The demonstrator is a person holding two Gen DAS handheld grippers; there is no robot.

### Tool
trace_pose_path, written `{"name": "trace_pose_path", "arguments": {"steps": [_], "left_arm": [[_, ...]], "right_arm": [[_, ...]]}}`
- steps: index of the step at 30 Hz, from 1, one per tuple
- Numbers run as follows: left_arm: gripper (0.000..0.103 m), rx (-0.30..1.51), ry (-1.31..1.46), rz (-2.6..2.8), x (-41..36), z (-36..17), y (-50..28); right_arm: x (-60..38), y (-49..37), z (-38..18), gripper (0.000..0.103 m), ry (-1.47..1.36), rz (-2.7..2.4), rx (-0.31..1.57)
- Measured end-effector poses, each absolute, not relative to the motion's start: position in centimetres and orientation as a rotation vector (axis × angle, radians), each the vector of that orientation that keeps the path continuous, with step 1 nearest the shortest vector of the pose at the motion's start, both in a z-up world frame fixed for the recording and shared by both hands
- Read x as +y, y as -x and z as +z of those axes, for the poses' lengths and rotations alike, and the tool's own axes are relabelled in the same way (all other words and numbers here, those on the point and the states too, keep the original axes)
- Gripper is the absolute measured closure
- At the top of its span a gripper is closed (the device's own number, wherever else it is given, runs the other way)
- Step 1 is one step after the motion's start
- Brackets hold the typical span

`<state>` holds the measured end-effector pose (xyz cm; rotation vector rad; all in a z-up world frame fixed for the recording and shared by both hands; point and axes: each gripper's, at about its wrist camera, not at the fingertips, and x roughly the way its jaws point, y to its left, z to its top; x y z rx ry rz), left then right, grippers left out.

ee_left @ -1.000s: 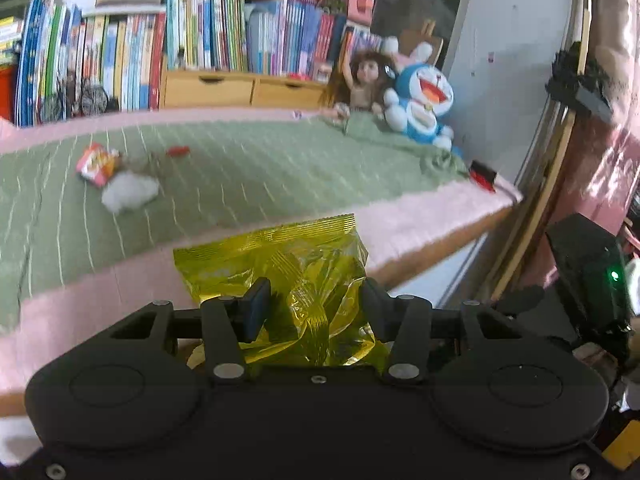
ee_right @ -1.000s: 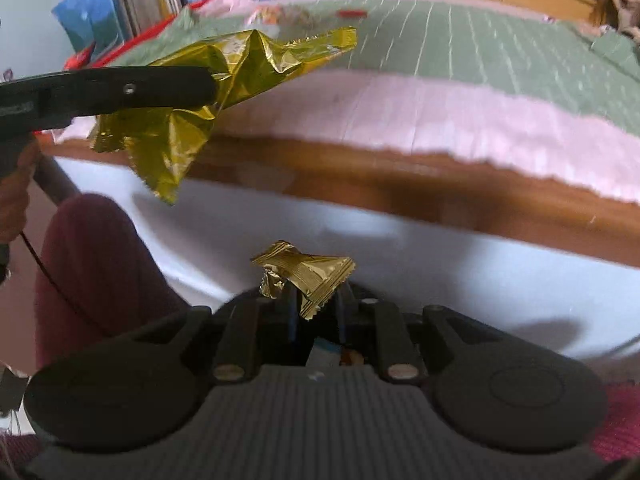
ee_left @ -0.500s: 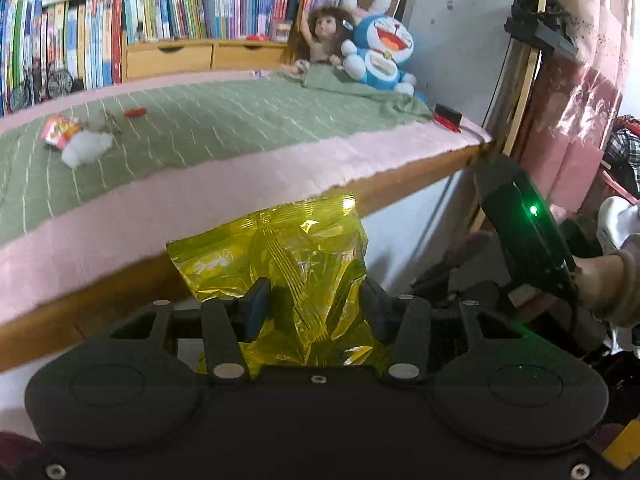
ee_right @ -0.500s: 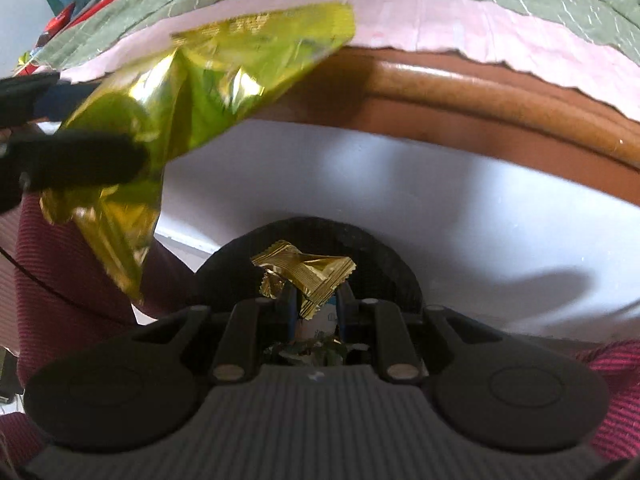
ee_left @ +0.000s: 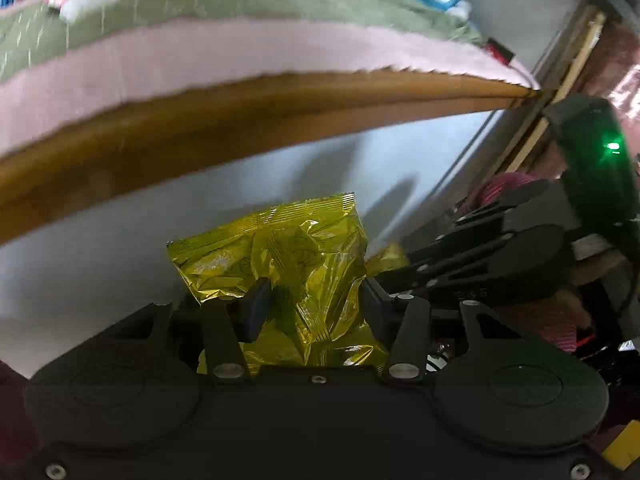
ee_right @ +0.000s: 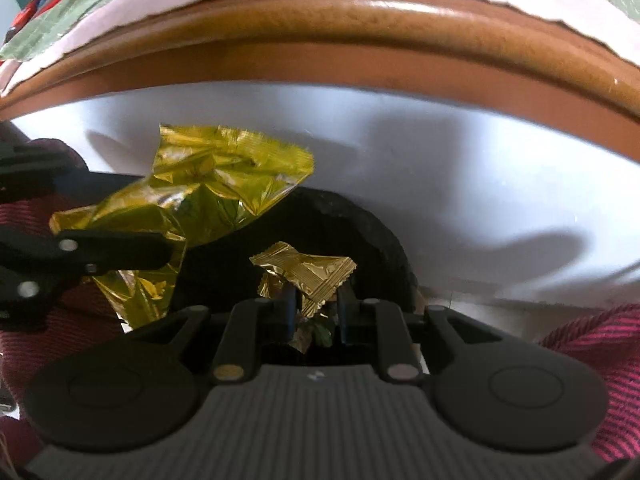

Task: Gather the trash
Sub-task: 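Open both grippers to drop the gold items into the bin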

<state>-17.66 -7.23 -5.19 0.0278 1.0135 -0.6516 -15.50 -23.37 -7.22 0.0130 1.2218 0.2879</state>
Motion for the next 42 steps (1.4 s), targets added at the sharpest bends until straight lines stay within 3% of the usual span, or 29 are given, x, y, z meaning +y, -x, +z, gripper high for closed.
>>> {"name": "trace_pose_path", "arguments": {"steps": [12, 30, 33, 36, 38, 42], "left_arm": [[0.056, 1.193, 0.056, -0.554, -8.7, -10.8, 14.6], [0.054, 1.264, 0.047, -0.49, -9.0, -12.9, 13.9], [0.047, 1.27, 0.038, -0.484, -9.6, -13.1, 13.7], [0.036, 1.269, 0.029, -0.479, -9.7, -13.2, 13.6], [0.029, 1.269, 0.03, -0.48, -9.5, -13.1, 13.6], [0.028, 1.276, 0.038, -0.479, -9.3, -13.0, 13.5]], "right_arm": [[-23.2, 13.5, -8.9, 0.078, -0.051, 0.287, 1.261], [-23.9, 12.8, -10.1, 0.075, -0.083, 0.275, 1.272], [-23.8, 12.9, -10.3, 0.075, -0.084, 0.271, 1.269], [-23.7, 13.0, -10.4, 0.057, -0.087, 0.267, 1.267], [-23.7, 13.0, -10.3, 0.056, -0.091, 0.267, 1.268], [-23.8, 13.1, -10.2, 0.055, -0.09, 0.266, 1.263]]}}
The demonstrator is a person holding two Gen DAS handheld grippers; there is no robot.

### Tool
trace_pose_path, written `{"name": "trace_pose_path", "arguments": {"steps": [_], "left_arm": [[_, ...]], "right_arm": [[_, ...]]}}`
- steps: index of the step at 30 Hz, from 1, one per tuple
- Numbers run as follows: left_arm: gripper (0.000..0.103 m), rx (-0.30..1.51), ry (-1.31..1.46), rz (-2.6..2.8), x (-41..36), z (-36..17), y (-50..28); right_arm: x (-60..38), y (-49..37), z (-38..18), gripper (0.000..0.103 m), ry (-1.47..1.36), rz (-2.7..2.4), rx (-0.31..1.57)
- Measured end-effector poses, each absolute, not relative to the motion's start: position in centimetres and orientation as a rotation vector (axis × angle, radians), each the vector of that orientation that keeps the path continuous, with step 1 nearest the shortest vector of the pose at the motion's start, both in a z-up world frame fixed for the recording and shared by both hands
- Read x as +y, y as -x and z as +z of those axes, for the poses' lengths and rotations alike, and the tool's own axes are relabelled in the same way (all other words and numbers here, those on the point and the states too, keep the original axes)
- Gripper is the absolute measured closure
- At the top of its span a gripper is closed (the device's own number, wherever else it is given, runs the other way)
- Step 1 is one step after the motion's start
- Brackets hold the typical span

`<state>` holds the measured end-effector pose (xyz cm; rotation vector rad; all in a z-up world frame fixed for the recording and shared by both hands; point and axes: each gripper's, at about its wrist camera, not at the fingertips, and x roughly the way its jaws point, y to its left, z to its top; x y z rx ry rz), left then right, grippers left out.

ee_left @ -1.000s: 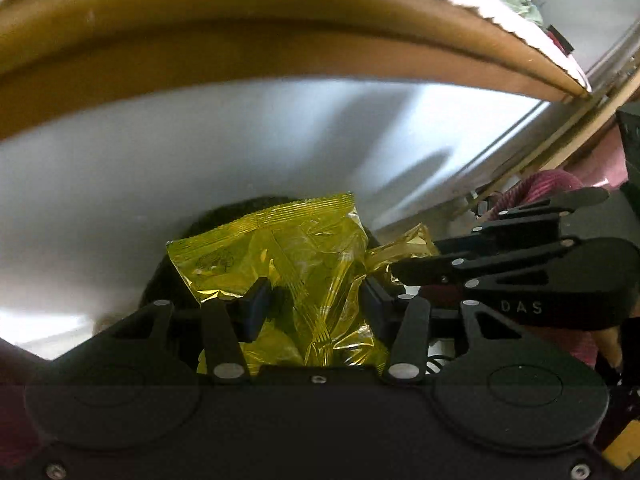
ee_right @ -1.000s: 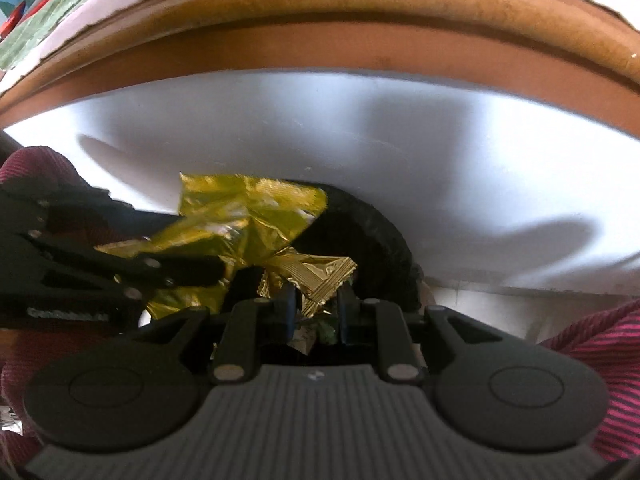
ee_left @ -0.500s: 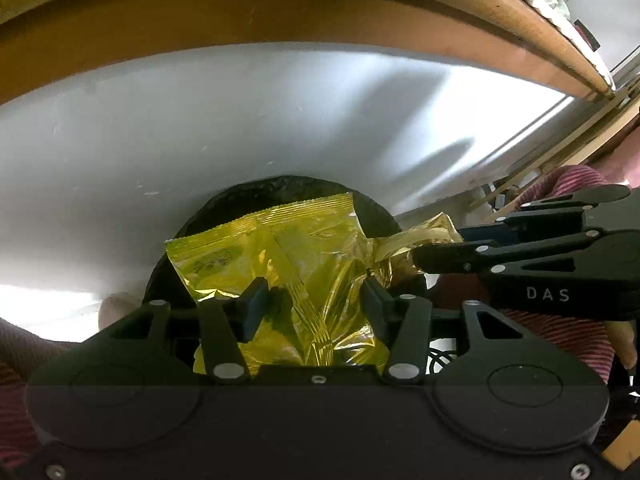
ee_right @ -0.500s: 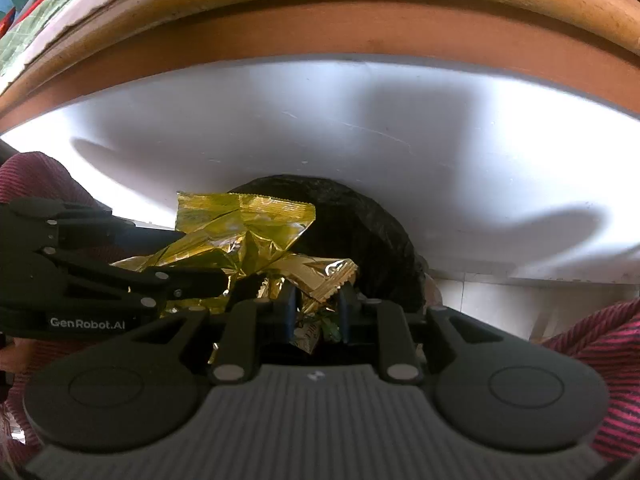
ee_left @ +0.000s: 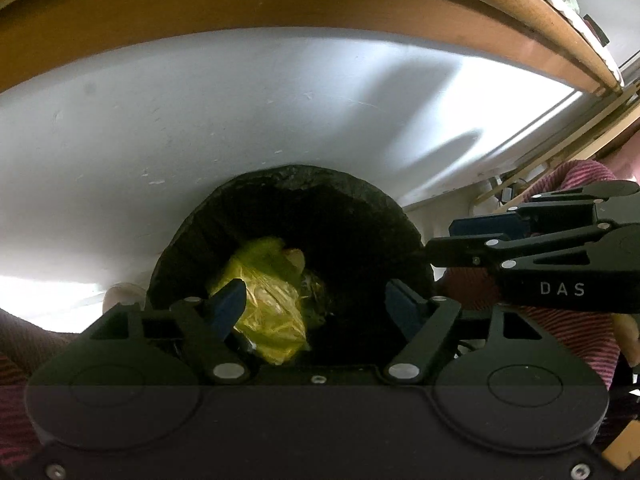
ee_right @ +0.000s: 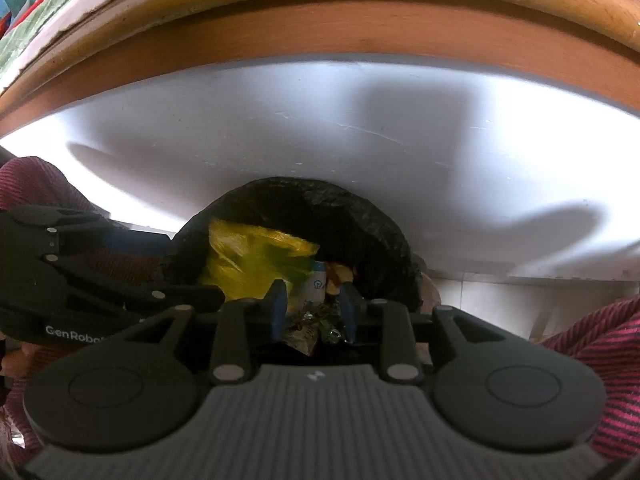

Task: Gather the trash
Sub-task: 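Open both grippers to drop the gold items into the bin, then raise both grippers back up over the bed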

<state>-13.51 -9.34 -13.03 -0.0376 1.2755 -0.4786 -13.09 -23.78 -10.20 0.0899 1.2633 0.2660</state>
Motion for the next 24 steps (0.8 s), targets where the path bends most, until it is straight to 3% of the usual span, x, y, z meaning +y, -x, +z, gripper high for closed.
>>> {"name": "trace_pose_path", "arguments": {"steps": [10, 24], "left_arm": [[0.028, 1.186, 0.014, -0.499, -8.3, -9.8, 14.4], [0.023, 0.812, 0.014, -0.544, -4.4, 3.5, 15.8]], "right_arm": [[-24.0, 13.6, -7.4, 0.042, -0.069, 0.269, 1.186], [-24.9, 12.9, 3.1, 0.03, -0.077, 0.407, 0.931]]}}
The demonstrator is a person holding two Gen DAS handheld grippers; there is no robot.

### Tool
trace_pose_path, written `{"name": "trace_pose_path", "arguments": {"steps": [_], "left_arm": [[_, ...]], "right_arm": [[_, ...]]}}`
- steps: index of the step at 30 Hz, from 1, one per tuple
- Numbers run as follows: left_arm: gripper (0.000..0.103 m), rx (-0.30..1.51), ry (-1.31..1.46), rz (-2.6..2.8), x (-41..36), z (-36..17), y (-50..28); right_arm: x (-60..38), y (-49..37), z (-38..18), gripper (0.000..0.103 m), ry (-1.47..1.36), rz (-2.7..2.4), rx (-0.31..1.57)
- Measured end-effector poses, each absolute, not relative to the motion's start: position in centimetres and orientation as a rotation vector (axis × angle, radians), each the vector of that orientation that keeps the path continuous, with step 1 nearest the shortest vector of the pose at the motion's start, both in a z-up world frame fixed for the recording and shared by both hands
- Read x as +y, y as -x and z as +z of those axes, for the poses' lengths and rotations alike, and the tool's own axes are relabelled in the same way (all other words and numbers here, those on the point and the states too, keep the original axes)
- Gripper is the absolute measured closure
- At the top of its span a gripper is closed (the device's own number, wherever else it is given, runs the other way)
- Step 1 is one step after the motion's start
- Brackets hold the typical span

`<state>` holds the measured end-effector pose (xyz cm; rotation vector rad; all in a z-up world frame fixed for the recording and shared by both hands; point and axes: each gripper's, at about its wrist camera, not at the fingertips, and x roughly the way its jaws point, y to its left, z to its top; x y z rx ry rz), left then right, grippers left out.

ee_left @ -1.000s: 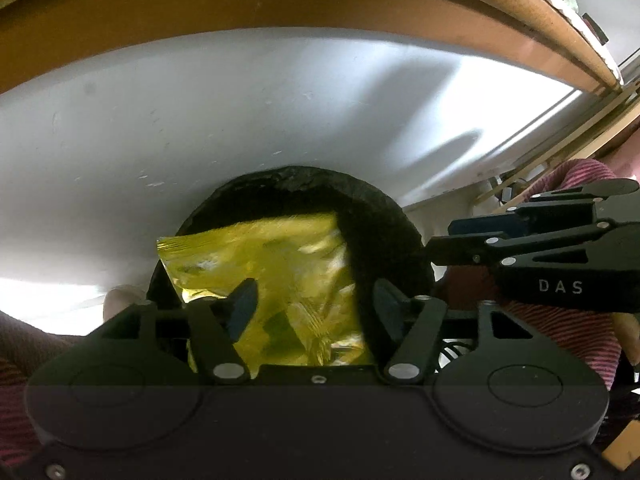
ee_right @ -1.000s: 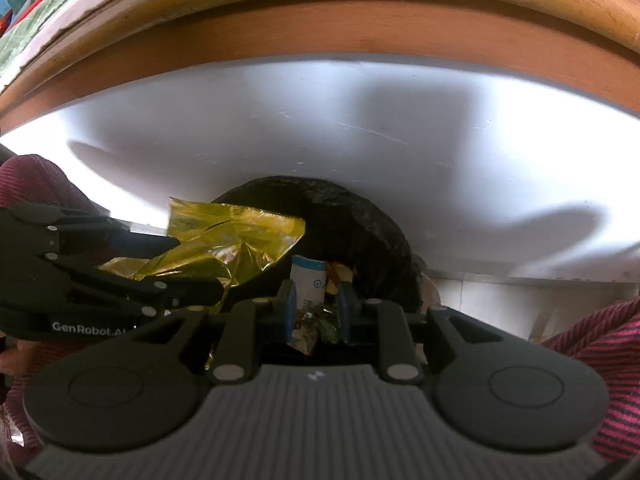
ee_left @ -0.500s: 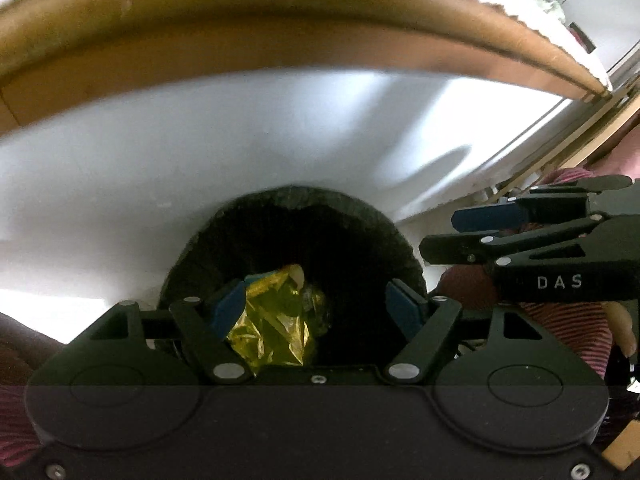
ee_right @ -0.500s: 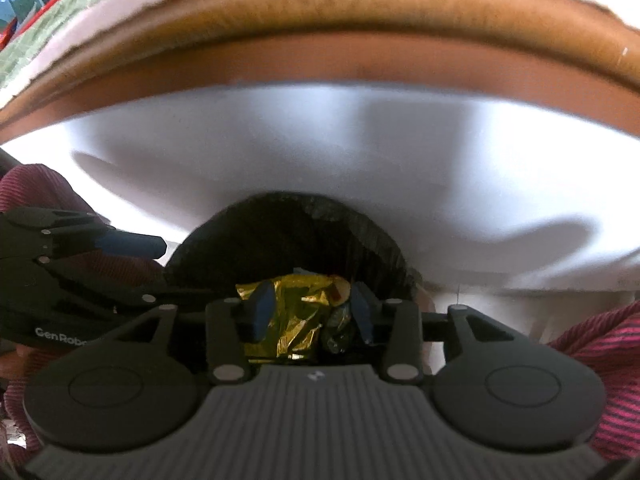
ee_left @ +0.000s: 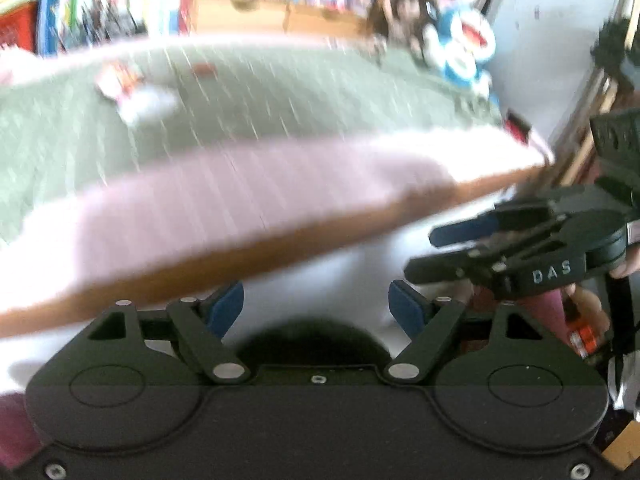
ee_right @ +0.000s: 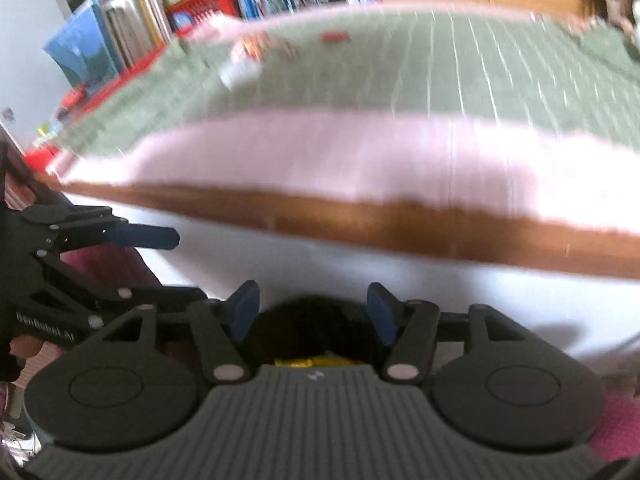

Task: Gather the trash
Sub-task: 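Raise both grippers back up over the bed, then grasp the white tissue with the left gripper while the right gripper grasps the red strip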

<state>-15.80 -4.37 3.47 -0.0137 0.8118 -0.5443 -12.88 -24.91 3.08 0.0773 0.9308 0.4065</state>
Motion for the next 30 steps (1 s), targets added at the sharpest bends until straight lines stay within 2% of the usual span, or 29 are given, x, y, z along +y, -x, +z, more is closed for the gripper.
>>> {"name": "trace_pose_path", "arguments": {"steps": [2, 9, 25, 30], "left_arm": [[0.017, 0.748, 0.016, -0.512, -3.6, 5.1, 15.5], [0.016, 0.62, 0.003, -0.372, -2.1, 8.1, 12.3], [0.016, 0.531, 0.07, -0.139, -2.7, 4.3, 0.3], [0.021, 0.562, 0.093, -0.099, -3.0, 2.6, -2.3]], "right_arm": [[-24.9, 12.3, 4.4, 0.03, -0.072, 0.414, 0.896], [-25.2, 9.2, 7.5, 0.028, -0.054, 0.375, 0.787], [-24.7, -2.9, 8.8, 0.023, -0.115, 0.257, 0.701], [-23.7, -7.4, 8.5, 0.019, -0.134, 0.244, 0.685]]}}
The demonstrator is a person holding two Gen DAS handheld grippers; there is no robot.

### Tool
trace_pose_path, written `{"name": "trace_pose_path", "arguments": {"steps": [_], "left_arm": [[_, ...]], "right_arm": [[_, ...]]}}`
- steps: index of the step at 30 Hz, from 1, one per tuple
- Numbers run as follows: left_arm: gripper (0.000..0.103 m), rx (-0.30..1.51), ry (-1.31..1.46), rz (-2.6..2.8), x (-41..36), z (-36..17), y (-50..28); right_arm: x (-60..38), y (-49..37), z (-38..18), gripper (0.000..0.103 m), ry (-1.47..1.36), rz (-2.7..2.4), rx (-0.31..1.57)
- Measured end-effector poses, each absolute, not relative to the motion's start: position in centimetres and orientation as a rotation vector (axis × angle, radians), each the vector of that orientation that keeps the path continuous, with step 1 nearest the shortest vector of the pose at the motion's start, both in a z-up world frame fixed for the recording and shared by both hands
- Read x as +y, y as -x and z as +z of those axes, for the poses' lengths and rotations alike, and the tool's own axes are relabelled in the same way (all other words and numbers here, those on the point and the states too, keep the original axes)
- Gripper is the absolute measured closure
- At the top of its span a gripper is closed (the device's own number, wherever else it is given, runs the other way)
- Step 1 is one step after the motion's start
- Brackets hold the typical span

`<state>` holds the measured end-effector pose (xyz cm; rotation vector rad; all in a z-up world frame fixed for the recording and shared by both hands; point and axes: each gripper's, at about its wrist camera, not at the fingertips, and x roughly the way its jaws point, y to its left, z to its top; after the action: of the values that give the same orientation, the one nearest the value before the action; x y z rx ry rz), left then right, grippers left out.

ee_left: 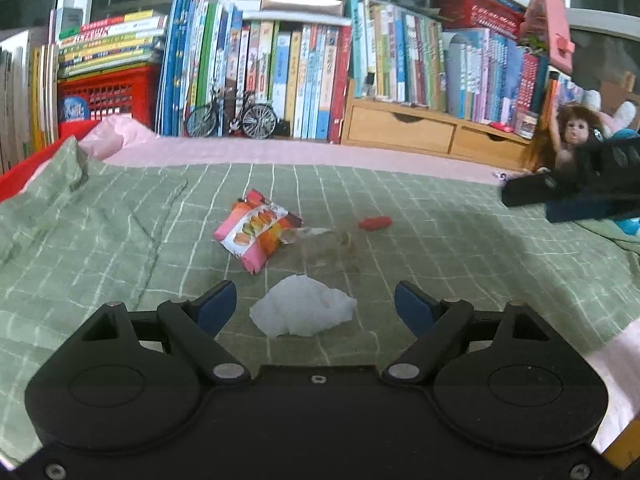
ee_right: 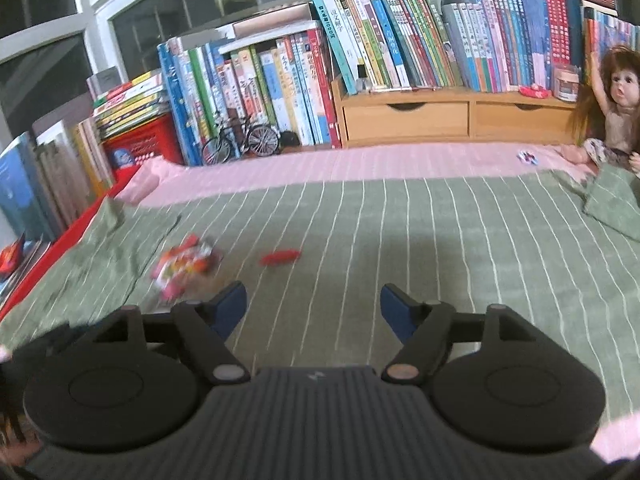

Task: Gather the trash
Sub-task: 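Grasp the white tissue with the left gripper while the right gripper grasps the red strip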

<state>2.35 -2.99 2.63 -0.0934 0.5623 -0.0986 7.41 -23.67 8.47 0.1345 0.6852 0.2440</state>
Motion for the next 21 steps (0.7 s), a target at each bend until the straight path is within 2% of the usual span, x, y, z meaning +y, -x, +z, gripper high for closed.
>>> {"name": "trace_pose_path", "arguments": {"steps": [3, 5, 7, 8, 10, 21], "left_arm": [[0.03, 0.58, 0.095, -0.095, -3.1, 1.8, -3.2], [0.05, 0.586, 0.095, -0.1, -3.2, 1.5, -3.4], [0.063, 0.589, 0.081, -0.099, -3.3, 1.2, -3.4], [0.066, 0.583, 0.076, -0.101, -3.3, 1.2, -3.2], [0.07, 0.562, 0.064, -0.107, -3.2, 1.3, -2.6], [0.071, 0.513, 0.044, -0.136, -2.7, 2.3, -1.5]], "right_arm": [[-22.8, -10.1, 7.5, 0.018, -0.136, 0.257, 0.717], [-22.0, -11.8, 6.6, 0.018, -0.123, 0.255, 0.743], [-21.3, -13.1, 5.5, 0.018, -0.113, 0.251, 0.768], [-20.9, -13.8, 4.9, 0.018, -0.109, 0.249, 0.784], [-20.3, -14.7, 4.0, 0.018, -0.103, 0.25, 0.802], [-17.6, -17.8, 1.6, 0.015, -0.046, 0.266, 0.81]]}}
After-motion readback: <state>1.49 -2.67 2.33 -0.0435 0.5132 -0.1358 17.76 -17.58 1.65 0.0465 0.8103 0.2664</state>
